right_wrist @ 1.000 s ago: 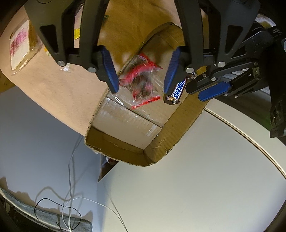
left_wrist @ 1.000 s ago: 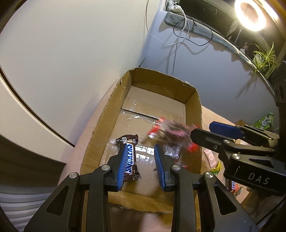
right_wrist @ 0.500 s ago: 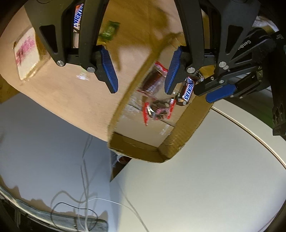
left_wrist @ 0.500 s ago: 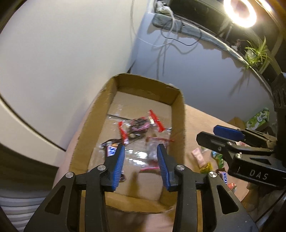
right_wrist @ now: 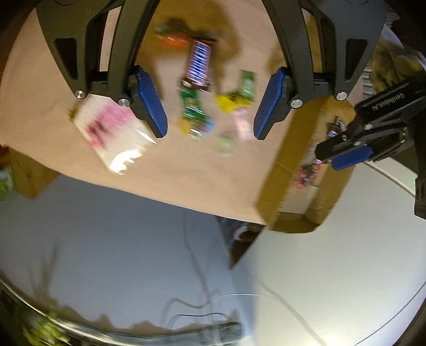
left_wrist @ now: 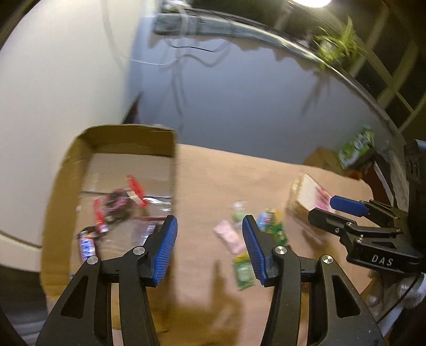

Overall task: Organize snacks
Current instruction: 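Move both open tools back toward the bagged bread loaf, then grasp the bagged bread loaf with the right tool and lift it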

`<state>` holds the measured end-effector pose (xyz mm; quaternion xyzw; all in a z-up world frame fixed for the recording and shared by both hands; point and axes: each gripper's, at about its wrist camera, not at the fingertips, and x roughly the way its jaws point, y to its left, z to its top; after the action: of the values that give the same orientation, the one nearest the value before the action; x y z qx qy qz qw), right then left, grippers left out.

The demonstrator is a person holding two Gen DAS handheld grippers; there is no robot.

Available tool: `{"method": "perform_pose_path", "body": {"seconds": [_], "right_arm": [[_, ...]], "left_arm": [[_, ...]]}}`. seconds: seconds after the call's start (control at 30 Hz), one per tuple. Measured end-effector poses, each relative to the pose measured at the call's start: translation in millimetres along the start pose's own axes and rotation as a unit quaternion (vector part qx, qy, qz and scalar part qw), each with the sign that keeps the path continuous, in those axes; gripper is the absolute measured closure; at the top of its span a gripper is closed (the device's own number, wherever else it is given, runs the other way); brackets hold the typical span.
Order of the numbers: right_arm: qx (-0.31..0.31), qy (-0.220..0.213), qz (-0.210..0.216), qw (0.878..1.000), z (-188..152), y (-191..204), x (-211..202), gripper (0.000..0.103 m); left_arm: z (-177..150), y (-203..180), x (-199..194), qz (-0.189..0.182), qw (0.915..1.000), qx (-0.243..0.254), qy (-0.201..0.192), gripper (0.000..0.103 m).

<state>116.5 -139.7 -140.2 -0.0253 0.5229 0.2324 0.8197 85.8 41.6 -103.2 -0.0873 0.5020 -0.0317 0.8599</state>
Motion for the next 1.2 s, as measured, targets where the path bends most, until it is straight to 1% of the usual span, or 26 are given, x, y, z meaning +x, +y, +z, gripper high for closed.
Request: {"method": "perform_pose_path", "body": {"seconds": [0.13,0.3,0.5,0.57,0.67,0.83,0.97,1.2], "right_arm": [[0.043,0.002,-0.022,0.999,-15,-43,-8,0.033],[0.098,0.004,-0.038,0.994,-36,-88,-15,0.033],[0.143,0.006,-0.041,0.989,-51,-127,-14,0.033],[0.155,0.007,-0.038,0.987,-53,-135,-12,0.033],[0.173,0.006,-0.031,0.984,-56,-147,-9,0.033],[0.198,0.013,-0.016,0.980,-57,-162,1,0.033],[0.209,0.018,-0.003,0.978,-54,-168,12,0.033],[0.233,0.029,0.032,0.972,-50,-175,28,0.033]], "left_arm": [[3,-28,13,-0.018,0.9993,0.031,0.015,0.053],[7,-63,36,-0.039,0.9961,0.069,0.038,0.053],[11,-96,61,-0.064,0.9906,0.101,0.067,0.053],[14,-103,68,-0.072,0.9884,0.110,0.075,0.046],[17,-116,79,-0.083,0.9847,0.126,0.087,0.045],[24,-132,97,-0.083,0.9791,0.158,0.098,0.045],[28,-133,110,-0.089,0.9752,0.171,0.109,0.045],[30,-133,127,-0.118,0.9683,0.176,0.132,0.045]]}}
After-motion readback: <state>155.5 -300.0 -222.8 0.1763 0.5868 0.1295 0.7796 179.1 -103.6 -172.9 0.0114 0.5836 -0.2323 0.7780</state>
